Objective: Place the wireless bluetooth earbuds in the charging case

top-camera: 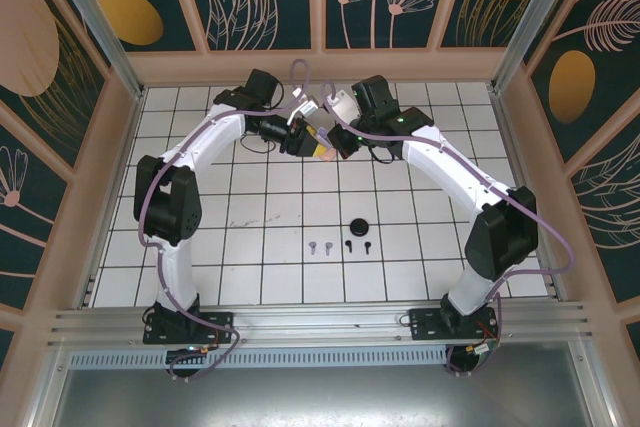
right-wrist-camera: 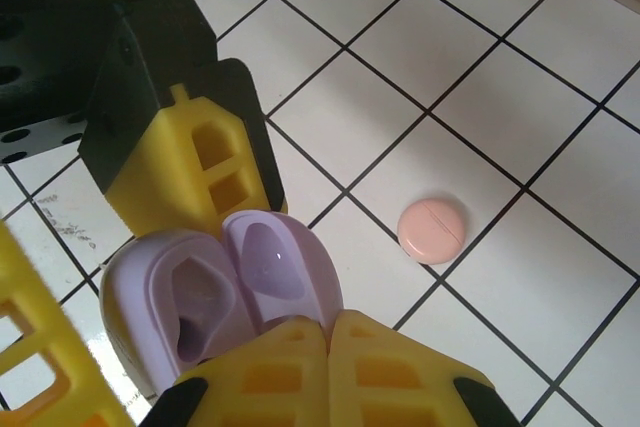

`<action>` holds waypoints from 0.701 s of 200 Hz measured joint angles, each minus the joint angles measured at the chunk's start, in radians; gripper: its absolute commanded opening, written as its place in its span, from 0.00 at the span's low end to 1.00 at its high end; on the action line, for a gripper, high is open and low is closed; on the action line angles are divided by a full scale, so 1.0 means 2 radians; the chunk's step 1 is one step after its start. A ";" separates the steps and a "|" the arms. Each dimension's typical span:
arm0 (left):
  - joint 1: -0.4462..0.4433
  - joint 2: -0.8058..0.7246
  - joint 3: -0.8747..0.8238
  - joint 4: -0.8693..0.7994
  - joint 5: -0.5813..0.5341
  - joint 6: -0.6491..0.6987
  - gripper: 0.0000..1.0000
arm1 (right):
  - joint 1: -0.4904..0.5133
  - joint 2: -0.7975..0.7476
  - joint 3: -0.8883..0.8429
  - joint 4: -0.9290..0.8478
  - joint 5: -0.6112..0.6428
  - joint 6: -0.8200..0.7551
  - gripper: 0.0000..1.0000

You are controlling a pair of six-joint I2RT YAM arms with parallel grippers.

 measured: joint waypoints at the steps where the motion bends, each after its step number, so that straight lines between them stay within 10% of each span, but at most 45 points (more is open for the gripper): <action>1: 0.000 0.000 0.000 0.000 0.000 0.000 0.28 | 0.000 0.000 0.000 0.000 0.000 0.000 0.00; 33: 0.002 0.003 0.000 0.001 0.003 0.000 0.17 | 0.000 0.000 0.001 0.000 0.003 0.000 0.01; 72: 0.003 0.003 -0.008 0.028 0.011 -0.007 0.07 | -0.003 -0.002 0.006 0.000 0.025 0.007 0.38; 140: 0.023 -0.076 -0.174 0.316 -0.004 -0.186 0.00 | -0.010 -0.103 -0.050 0.013 0.025 0.077 0.55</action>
